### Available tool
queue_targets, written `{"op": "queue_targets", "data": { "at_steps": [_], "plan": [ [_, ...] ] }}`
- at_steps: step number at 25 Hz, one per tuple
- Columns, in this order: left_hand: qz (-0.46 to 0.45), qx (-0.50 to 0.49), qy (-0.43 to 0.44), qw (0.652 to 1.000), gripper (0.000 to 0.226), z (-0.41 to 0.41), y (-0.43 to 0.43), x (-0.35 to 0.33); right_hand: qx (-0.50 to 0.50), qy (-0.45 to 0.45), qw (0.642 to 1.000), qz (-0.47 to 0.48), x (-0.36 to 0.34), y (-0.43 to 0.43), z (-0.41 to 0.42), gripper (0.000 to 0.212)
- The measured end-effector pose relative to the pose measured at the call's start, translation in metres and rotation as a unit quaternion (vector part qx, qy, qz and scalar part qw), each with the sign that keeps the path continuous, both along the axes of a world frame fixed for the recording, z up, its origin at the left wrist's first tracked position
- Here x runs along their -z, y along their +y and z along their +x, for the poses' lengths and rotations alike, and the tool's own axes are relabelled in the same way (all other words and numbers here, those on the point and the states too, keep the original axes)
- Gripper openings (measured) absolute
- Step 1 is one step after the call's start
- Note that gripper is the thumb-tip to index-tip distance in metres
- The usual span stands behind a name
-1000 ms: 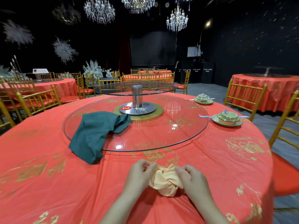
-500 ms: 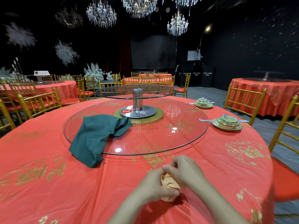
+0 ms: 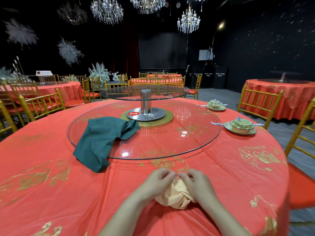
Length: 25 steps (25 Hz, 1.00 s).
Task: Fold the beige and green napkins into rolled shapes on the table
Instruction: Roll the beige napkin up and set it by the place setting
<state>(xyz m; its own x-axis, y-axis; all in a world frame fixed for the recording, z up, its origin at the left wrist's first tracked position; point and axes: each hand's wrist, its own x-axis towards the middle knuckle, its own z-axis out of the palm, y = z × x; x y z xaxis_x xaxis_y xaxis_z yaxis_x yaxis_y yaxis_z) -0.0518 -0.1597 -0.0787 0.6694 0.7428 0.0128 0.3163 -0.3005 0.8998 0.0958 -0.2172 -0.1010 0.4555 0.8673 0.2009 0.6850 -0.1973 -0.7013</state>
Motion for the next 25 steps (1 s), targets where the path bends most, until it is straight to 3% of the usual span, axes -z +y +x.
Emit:
{"op": "queue_targets", "data": {
  "at_steps": [5, 11, 14, 18, 20, 22, 25],
  "plan": [
    [0.077, -0.049, 0.058, 0.994, 0.032, 0.009, 0.009, 0.002, -0.008, 0.012, 0.999, 0.032, 0.004, 0.000, -0.004, 0.035],
    [-0.029, -0.062, -0.014, 0.998, 0.015, 0.004, 0.011, 0.011, 0.009, 0.037, 0.998, 0.046, 0.013, -0.001, -0.004, 0.040],
    [-0.047, -0.088, 0.011, 0.995, 0.008, 0.001, 0.013, 0.009, 0.011, 0.043, 0.998, 0.046, 0.013, 0.000, -0.005, 0.040],
    [-0.116, -0.080, 0.080, 0.987, 0.017, 0.010, 0.013, -0.005, 0.012, 0.050, 0.998, 0.046, 0.013, -0.001, -0.005, 0.041],
    [-0.033, -0.072, 0.142, 0.987, 0.012, 0.014, 0.017, -0.007, 0.016, 0.051, 0.997, 0.047, 0.013, -0.002, -0.005, 0.039],
    [0.151, -0.088, 0.196, 0.965, 0.013, 0.013, 0.019, -0.003, 0.016, 0.048, 0.998, 0.044, 0.012, -0.002, -0.005, 0.038],
    [0.241, -0.171, 0.048, 0.954, 0.011, -0.001, 0.008, -0.003, 0.016, 0.046, 0.998, 0.047, 0.013, -0.001, -0.004, 0.039]
  ]
}}
